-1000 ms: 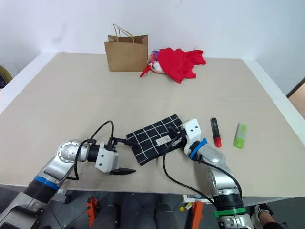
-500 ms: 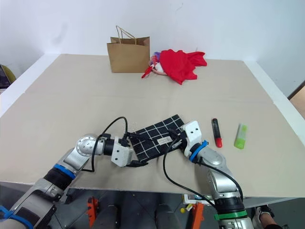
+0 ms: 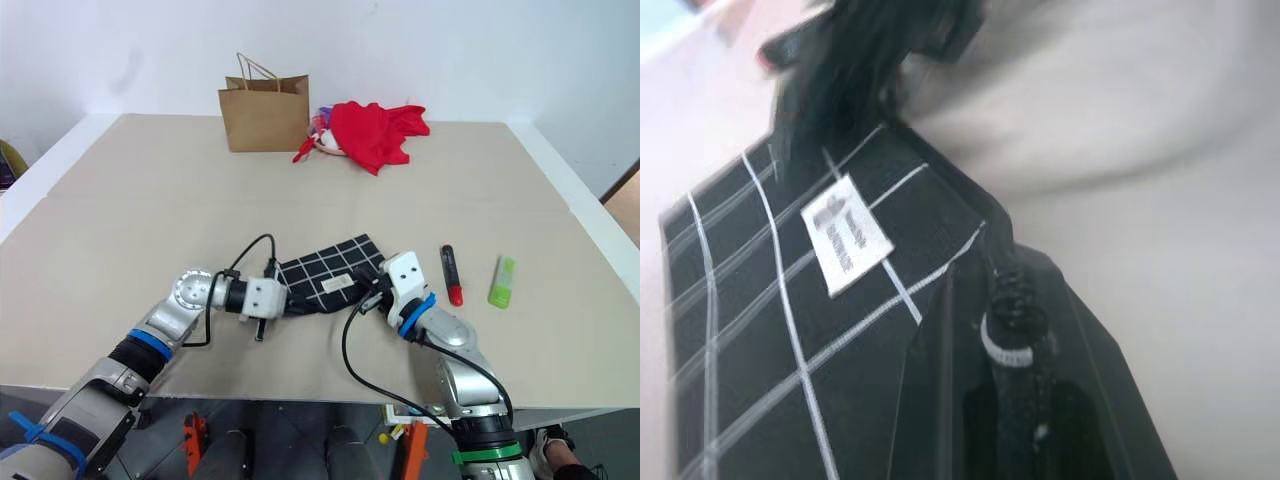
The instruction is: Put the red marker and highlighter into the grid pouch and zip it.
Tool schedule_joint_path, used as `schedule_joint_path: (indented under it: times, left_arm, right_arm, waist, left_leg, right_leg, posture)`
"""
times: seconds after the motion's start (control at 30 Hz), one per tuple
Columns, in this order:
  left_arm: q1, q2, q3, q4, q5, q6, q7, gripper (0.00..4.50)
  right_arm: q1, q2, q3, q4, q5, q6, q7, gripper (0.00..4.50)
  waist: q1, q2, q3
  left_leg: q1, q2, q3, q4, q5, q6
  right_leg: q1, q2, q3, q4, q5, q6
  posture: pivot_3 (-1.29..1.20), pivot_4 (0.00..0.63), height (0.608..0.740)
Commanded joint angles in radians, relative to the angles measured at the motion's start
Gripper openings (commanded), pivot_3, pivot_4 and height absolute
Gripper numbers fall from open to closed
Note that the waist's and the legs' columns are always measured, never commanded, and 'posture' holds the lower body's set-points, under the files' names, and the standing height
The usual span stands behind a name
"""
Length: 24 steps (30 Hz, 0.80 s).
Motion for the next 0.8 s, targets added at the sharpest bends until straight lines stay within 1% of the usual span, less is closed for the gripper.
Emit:
schedule_joint_path:
  times: [0.03,0.07,0.13,0.17,0.2,0.23,0.33,0.57,0.67,0.8]
  left_arm:
    - [-0.03,0.037,0.089,-0.081,-0.166,0.155,-0.123,0.0]
    - [-0.034,0.047,0.099,-0.092,-0.181,0.182,-0.147,0.0]
    - [-0.044,0.071,0.121,-0.117,-0.216,0.239,-0.198,0.0]
    - [-0.051,0.08,0.132,-0.128,-0.232,0.266,-0.216,0.0]
    - [-0.057,0.087,0.141,-0.137,-0.247,0.29,-0.232,0.0]
    - [-0.062,0.095,0.146,-0.146,-0.255,0.305,-0.247,0.0]
    - [-0.074,0.101,0.164,-0.179,-0.265,0.344,-0.269,0.0]
    - [-0.068,0.095,0.173,-0.218,-0.258,0.36,-0.271,0.0]
    - [-0.057,0.097,0.174,-0.229,-0.253,0.357,-0.275,0.0]
    - [-0.044,0.098,0.177,-0.247,-0.248,0.36,-0.275,0.0]
  right_arm:
    - [0.005,-0.043,-0.128,-0.152,0.11,-0.026,0.033,1.53]
    - [0.025,-0.067,-0.149,-0.173,0.127,-0.026,0.058,1.99]
    - [0.094,-0.109,-0.191,-0.212,0.167,-0.04,0.12,2.9]
    - [0.134,-0.13,-0.203,-0.225,0.18,-0.05,0.153,3.63]
    - [0.171,-0.147,-0.207,-0.233,0.18,-0.063,0.181,3.84]
    - [0.212,-0.161,-0.205,-0.239,0.171,-0.081,0.206,4.47]
    - [0.292,-0.165,-0.202,-0.234,0.156,-0.144,0.249,4.47]
    - [0.348,-0.143,-0.186,-0.165,0.111,-0.23,0.255,4.47]
    - [0.354,-0.137,-0.194,-0.131,0.112,-0.251,0.255,4.47]
    - [0.323,-0.127,-0.185,-0.106,0.129,-0.252,0.25,4.47]
  waist:
    - [0.001,0.0,0.0]
    - [0.001,0.0,0.0]
    - [0.005,0.0,0.0]
    - [0.007,0.0,0.0]
    - [0.011,0.0,0.0]
    - [0.011,0.001,0.001]
    - [0.008,0.001,0.001]
    - [0.006,0.001,0.001]
    - [0.006,0.001,0.002]
    - [0.006,0.001,0.002]
  left_leg:
    - [-0.002,0.0,0.0,0.0,0.0,0.0]
    - [-0.004,0.0,-0.001,-0.001,0.0,0.0]
    - [-0.004,-0.001,-0.002,-0.004,-0.001,0.0]
    - [-0.004,-0.001,-0.003,-0.006,-0.002,0.0]
    - [-0.004,-0.001,-0.004,-0.006,-0.002,0.0]
    - [-0.004,-0.002,-0.009,-0.008,-0.004,0.002]
    - [-0.004,-0.002,-0.01,-0.008,-0.005,0.003]
    - [-0.001,-0.002,-0.012,-0.006,-0.003,0.001]
    - [0.0,-0.002,-0.012,-0.005,-0.002,-0.001]
    - [0.0,-0.003,-0.012,-0.003,-0.002,-0.001]
  right_leg:
    - [-0.001,0.0,0.0,0.0,0.0,0.001]
    - [-0.002,0.0,0.0,0.0,0.0,0.005]
    - [-0.002,0.0,-0.001,0.0,-0.003,0.007]
    - [-0.002,0.0,-0.002,0.0,-0.004,0.006]
    - [-0.002,0.0,-0.003,0.0,-0.006,0.006]
    - [-0.001,0.0,-0.007,0.0,-0.01,0.005]
    - [-0.001,0.0,-0.007,0.001,-0.011,0.004]
    - [0.003,0.001,-0.01,0.001,-0.009,0.003]
    - [0.006,0.001,-0.01,0.001,-0.011,-0.001]
    - [0.007,0.0,-0.01,0.001,-0.01,0.0]
  posture:
    - [0.0,0.15,0.74]
    - [0.0,0.15,0.74]
    - [0.0,0.15,0.74]
    - [0.0,0.15,0.74]
    - [0.0,0.15,0.74]
    - [0.0,0.15,0.74]
    - [0.0,0.15,0.74]
    - [0.0,0.15,0.74]
    - [0.0,0.15,0.74]
    - [0.0,0.15,0.74]
